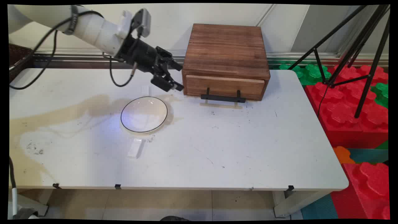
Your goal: Open the drawer
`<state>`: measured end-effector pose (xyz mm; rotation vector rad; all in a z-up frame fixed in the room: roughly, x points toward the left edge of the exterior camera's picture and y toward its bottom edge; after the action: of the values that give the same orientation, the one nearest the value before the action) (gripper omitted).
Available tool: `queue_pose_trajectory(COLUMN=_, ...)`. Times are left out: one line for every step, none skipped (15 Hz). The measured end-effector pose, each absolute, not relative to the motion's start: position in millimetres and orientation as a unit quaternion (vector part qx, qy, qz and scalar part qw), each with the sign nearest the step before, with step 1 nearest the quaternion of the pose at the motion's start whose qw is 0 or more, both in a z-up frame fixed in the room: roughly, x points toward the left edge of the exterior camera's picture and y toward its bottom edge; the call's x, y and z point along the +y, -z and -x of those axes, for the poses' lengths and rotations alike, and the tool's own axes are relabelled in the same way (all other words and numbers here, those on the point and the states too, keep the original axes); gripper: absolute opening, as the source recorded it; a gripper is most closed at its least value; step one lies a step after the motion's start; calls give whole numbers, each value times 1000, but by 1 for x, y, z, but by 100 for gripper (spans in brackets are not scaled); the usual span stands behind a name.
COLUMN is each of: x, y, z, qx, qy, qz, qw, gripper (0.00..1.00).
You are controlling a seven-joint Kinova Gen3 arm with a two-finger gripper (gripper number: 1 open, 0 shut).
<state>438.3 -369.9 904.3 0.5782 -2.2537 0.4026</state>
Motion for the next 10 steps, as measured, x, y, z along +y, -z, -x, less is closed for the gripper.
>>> queue_pose_trajectory(x=-374, y=-901, z=-434, qx=-884, qy=-157, qz=-227, qw=377, gripper=100)
queue_pose_trajectory(x=-379, y=-896, z=-428, qx=-885, qy=-157, qz=-227, qw=374, gripper=100)
queue_pose_trajectory(x=-385, y=-892, z=-422, qx=-887, qy=-156, qz=-228, qw=371, gripper=100)
queue_pose_trajectory(x=-390, y=-888, z=-417, qx=-888, qy=-155, qz=-228, qw=369, gripper=100)
queue_pose_trajectory(x=-395, y=-883, z=-410, qx=-889, qy=-155, qz=-228, qw=367, gripper=100)
queue_pose_trajectory(x=-399, y=-880, z=-406, qx=-889, qy=-154, qz=-229, qw=365, gripper=100)
queue_pose_trajectory(x=-402, y=-877, z=-402, qx=-890, qy=-153, qz=-229, qw=364, gripper=100)
queue_pose_trajectory(x=-408, y=-873, z=-396, qx=-891, qy=-153, qz=-229, qw=362, gripper=100)
queue_pose_trajectory(x=-414, y=-868, z=-389, qx=-892, qy=-152, qz=-229, qw=359, gripper=100)
queue_pose_trajectory(x=-419, y=-863, z=-382, qx=-893, qy=-150, qz=-228, qw=357, gripper=100)
